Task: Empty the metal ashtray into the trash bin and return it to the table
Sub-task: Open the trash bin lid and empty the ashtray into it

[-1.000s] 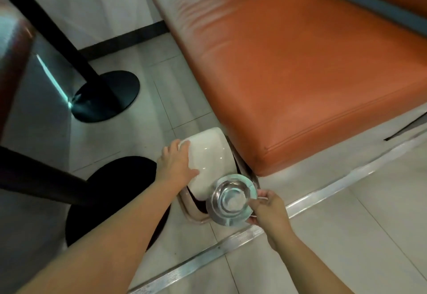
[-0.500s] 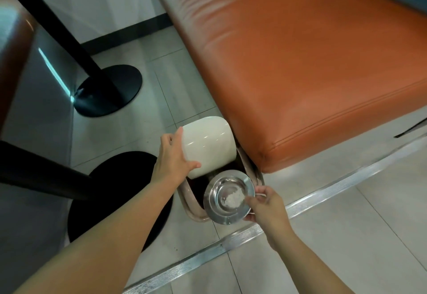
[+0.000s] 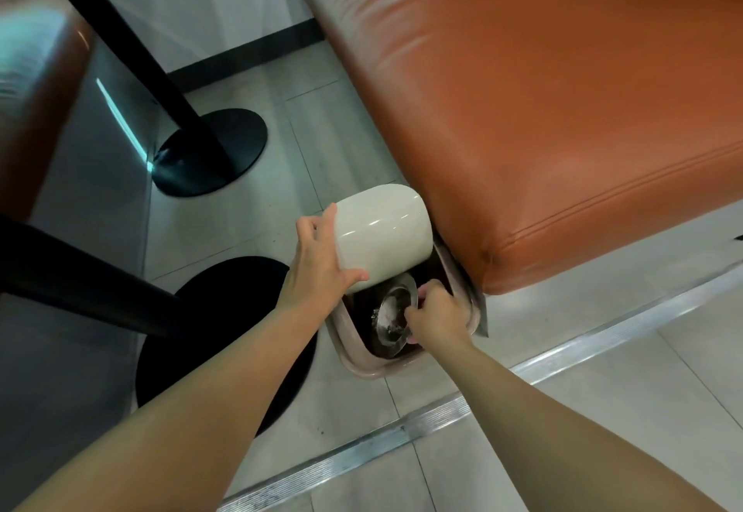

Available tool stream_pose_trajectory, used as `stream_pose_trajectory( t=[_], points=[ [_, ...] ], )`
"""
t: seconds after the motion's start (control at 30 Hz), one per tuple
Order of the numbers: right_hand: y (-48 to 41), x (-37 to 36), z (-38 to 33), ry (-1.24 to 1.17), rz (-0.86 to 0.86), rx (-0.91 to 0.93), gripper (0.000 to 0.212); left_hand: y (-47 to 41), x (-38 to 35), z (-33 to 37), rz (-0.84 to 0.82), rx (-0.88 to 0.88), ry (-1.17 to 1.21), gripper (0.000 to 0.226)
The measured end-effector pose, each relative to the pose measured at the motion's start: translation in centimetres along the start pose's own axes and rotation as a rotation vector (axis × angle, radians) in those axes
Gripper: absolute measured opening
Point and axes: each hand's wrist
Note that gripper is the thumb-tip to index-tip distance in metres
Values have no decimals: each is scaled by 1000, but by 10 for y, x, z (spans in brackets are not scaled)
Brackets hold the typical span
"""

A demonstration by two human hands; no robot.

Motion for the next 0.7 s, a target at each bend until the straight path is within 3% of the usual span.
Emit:
stream_pose_trajectory(
  t=[0.23,0.4,0.47,0.53,0.6,0.7],
  points=[
    [-6,-6,1,383,-23,220,21,0,0,0,14,-38,-12,99],
    [-2,-9,8,825,14,547,18,0,-3,-4,21,-52,7,102],
    [-5,-8,12,880,89,696,22,0,-4,-5,30,-65,6,102],
    [-7,-8,17,936,24,776,25,1,-5,-6,41,-68,4,102],
    [-7,-9,26,1022,-92,803,29,1,-6,-5,45,-66,2,102],
    [-9,-2,27,963,-21,769,24,1,-5,-4,39,-61,-8,102]
  ],
)
Point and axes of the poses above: each hand's wrist, its own y-axis away from the middle knuckle, its own x-axis out of the back of the hand, z = x × y, and after that the axes turned 2 degrees about -x, right-handed
